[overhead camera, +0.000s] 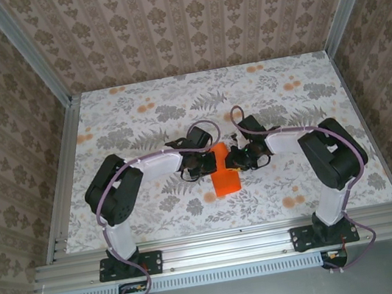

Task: Fold a paper plane with a square sheet of paper (pick it up from the middle)
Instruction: Hold the square sheet of paper at the center of the table.

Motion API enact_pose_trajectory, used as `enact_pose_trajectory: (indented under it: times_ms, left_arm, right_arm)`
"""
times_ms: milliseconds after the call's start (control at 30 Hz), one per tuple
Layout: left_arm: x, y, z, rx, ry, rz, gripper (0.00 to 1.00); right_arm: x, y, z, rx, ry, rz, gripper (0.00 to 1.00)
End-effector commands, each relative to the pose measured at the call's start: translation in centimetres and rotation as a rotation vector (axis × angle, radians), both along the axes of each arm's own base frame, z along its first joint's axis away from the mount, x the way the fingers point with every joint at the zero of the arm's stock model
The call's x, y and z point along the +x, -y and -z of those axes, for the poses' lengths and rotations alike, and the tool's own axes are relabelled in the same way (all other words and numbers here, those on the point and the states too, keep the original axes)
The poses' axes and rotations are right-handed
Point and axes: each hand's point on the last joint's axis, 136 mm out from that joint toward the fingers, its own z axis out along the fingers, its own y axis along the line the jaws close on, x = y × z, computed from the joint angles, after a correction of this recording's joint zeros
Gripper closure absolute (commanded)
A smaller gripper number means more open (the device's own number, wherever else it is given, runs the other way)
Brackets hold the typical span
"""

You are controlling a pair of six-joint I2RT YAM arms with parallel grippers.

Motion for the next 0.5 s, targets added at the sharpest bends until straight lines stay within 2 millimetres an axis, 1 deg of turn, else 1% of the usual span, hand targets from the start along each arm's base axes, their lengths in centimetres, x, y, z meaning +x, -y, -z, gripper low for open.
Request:
enact_pose_trajectory:
  times_ms: [0,67,133,267,400,467]
  left_arm:
    - [-1.6,-1.8,2.6,0.111,-0.063,0.017,1.0]
    - [-1.6,-1.8,2.5,0.112,-0.062,0.016,1.0]
    - [-1.6,-1.8,2.5,0.112,-0.061,0.018,1.0]
    - [-1.6,-1.8,2.5,0.113,-0.062,0.021,1.0]
    - [-1.7,-1.8,2.5,0.115,-0.061,0.023,1.0]
    - [-1.7,-1.9,2.5,0.116,-0.062,0.023,1.0]
  right_arm:
    - [-1.5,-0.3,-1.4,0.057,-0.018,-0.016,0.8]
    - [-1.8,-0.7,-2.2,0.1,-0.008,-0.019,0.79]
    - [-2.3,-0.8,-2.0,0.12,-0.021,-0.019,0.8]
    - [-3.7,-0.5,-0.1,0.117,-0.077,-0.019,0.8]
    - [-4.7,1.3,2.4,0.01,-0.114,0.007,0.79]
    - [-5.0,1.8,3.0,-0.028,-0.128,0.003,0.79]
